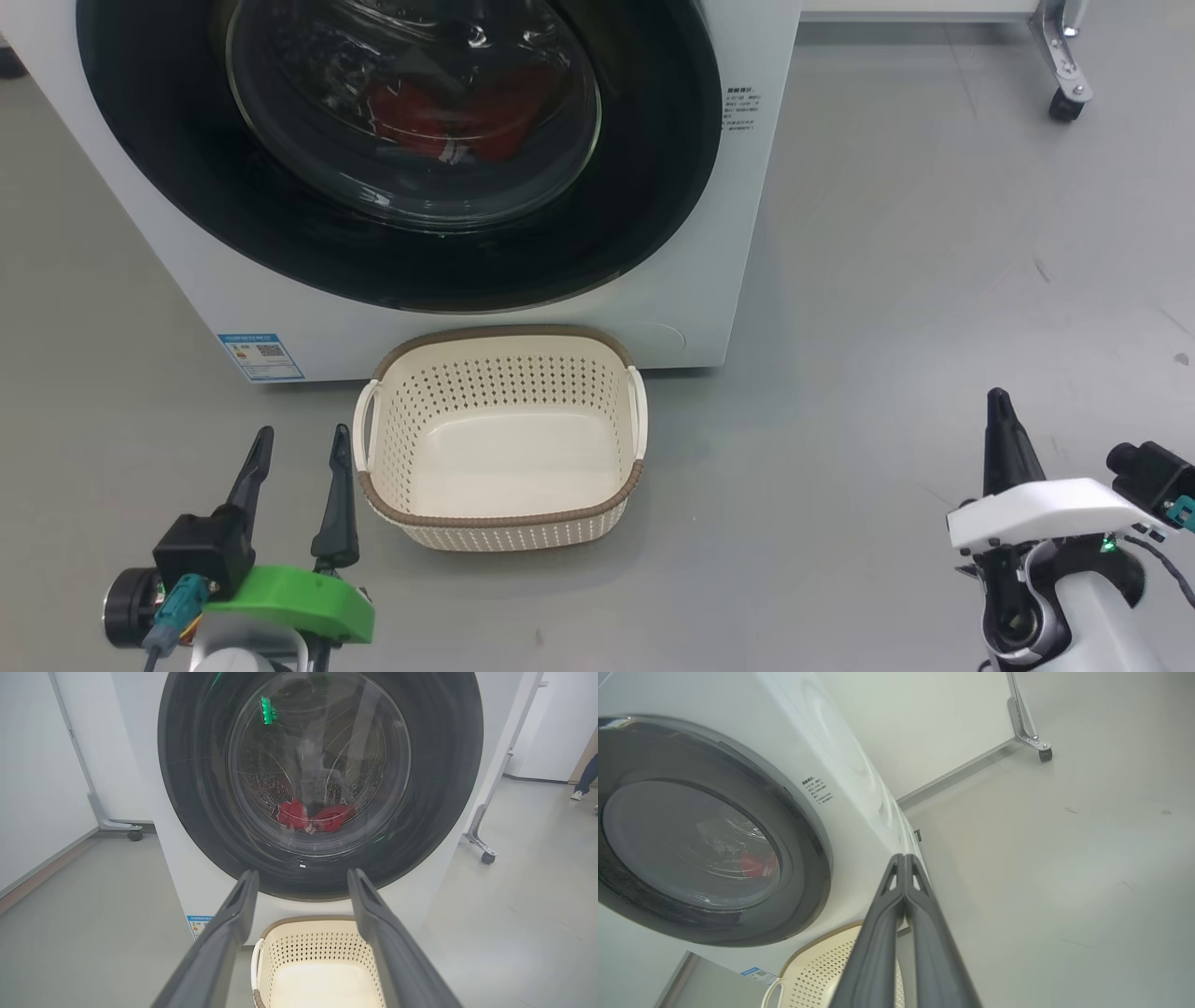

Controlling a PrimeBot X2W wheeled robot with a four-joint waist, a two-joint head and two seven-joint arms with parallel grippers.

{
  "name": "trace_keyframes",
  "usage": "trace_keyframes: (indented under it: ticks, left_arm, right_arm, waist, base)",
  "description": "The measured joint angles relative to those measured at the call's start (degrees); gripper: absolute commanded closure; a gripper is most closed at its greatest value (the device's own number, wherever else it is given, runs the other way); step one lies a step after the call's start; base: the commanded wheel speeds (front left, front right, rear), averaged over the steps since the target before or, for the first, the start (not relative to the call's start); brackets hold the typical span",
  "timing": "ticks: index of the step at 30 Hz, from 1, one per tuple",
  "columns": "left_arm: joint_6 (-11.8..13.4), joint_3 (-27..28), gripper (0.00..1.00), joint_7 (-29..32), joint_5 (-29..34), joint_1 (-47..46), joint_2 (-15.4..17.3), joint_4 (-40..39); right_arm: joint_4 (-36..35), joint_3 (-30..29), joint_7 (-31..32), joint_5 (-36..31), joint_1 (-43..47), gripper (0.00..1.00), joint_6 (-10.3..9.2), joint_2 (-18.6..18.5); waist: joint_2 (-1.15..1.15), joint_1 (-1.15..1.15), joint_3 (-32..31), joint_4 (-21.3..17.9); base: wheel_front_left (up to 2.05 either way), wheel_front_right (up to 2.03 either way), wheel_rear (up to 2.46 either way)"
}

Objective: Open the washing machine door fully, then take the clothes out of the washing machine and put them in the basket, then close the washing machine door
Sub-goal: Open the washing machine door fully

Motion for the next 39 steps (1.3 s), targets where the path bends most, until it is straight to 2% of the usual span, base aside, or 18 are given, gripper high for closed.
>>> trace_keyframes:
  ticks: [3,5,14,22,27,39]
  left_arm:
    - [-0.05,-0.11,0.00,0.00,0.45,-0.90,-0.19,-0.31]
    - [-0.22,-0.30,0.00,-0.01,1.10,-1.50,-0.23,-0.59]
    - [-0.73,-1.63,0.00,-0.16,2.09,-5.30,-0.89,-1.75]
    - [-1.08,-2.83,0.00,-0.16,2.56,-8.29,-1.35,-2.32]
    - [-1.30,-3.93,0.00,-0.16,2.75,-9.96,-1.67,-2.37]
    - [-1.78,-6.04,0.00,-0.18,3.12,-13.97,-2.07,-2.83]
  right_arm:
    - [0.55,-2.52,3.08,9.59,-1.71,1.00,0.85,3.72]
    - [0.75,-3.53,5.59,15.15,-3.02,1.00,0.92,4.81]
    - [0.70,-7.46,19.13,35.51,-12.83,1.00,0.92,3.67]
    - [0.60,-10.38,30.17,47.47,-22.68,1.00,0.64,3.21]
    - [0.09,-12.36,34.77,51.87,-28.22,1.00,-2.31,2.35]
    - [-0.58,-12.20,43.12,52.41,-41.06,1.00,-8.83,-5.87]
  waist:
    - [0.00,0.00,1.10,0.18]
    - [0.00,0.00,1.92,0.32]
    - [0.00,0.00,6.27,1.17]
    - [0.00,0.00,10.54,2.29]
    - [0.00,0.00,13.08,3.40]
    - [0.00,0.00,19.29,6.84]
  base:
    - [0.00,0.00,0.00]
    - [0.00,0.00,0.00]
    - [0.00,0.00,0.00]
    - [0.00,0.00,0.00]
    - [0.00,0.00,0.00]
    - [0.00,0.00,0.00]
